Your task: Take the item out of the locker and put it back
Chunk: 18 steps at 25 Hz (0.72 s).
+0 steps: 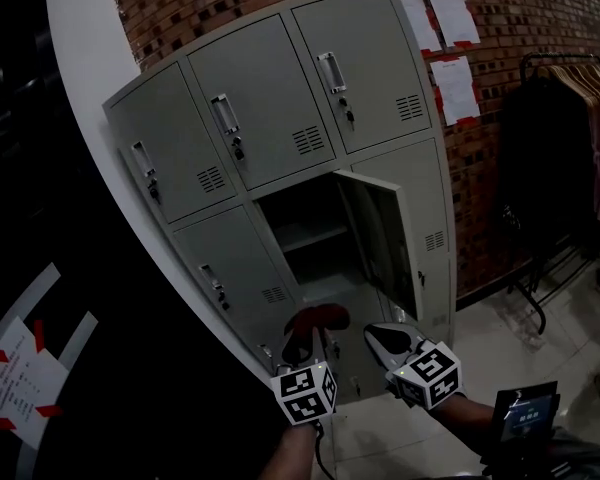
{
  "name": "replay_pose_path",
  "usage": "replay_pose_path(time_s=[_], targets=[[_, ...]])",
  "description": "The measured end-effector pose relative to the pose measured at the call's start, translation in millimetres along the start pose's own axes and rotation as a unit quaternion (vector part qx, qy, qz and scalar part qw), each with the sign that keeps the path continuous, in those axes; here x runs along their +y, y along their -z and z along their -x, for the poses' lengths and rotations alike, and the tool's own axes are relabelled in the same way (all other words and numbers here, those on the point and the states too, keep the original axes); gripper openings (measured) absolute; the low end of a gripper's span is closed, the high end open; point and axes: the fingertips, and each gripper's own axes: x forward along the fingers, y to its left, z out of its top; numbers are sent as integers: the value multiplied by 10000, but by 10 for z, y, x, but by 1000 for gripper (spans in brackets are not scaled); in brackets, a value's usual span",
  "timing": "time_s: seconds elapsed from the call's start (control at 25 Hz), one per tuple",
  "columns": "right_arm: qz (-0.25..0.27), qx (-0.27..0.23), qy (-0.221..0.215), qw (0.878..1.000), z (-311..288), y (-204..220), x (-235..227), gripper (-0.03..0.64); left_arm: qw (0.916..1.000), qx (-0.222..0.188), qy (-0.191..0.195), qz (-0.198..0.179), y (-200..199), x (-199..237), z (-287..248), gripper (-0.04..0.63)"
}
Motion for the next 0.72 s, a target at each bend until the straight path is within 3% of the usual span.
replay_pose_path(time_s=[0.52, 0.72], targets=[[-45, 388, 578, 9976, 122, 262, 748, 0, 9977, 219, 588, 257, 380, 362, 608, 109], [-62, 473, 625, 9969, 156, 318, 949, 0, 9969, 339, 647, 295, 520, 435, 824, 109]])
